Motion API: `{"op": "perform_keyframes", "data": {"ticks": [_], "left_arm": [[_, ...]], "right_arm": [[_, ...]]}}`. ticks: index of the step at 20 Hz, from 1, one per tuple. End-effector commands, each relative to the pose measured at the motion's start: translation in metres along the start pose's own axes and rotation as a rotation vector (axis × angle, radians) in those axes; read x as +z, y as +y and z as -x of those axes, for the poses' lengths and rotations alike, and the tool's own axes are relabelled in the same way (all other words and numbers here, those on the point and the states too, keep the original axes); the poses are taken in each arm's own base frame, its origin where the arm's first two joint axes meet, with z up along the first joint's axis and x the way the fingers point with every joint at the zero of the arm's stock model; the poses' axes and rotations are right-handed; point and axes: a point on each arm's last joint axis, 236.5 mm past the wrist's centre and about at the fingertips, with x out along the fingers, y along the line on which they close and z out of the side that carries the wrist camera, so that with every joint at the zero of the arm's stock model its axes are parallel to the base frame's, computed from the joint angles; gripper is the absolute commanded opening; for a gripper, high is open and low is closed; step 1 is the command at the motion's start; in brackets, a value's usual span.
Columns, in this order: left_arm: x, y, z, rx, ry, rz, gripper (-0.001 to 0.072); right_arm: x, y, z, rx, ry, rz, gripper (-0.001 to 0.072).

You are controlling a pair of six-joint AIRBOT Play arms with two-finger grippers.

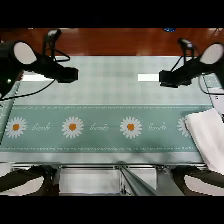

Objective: Fold the shirts.

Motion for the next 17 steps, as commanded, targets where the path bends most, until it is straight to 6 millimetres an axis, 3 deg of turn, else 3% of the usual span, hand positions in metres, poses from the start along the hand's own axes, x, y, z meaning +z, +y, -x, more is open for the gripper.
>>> {"op": "perform_keyframes", "data": {"ticks": [1, 6, 17], "left_arm": [[-0.037, 0.016, -0.031, 0.045, 0.167, 0.028, 0.0020], [-0.038, 0.016, -0.032, 0.046, 0.174, 0.028, 0.0020], [-0.038, 0.016, -0.032, 0.046, 0.174, 0.028, 0.0020]], "right_arm": [[-0.013, -0.020, -0.031, -0.213, 0.102, 0.093, 0.0022], [-0.012, -0.020, -0.016, -0.221, 0.079, 0.098, 0.0022], [-0.012, -0.020, -0.016, -0.220, 0.077, 0.098, 0.0023]]}}
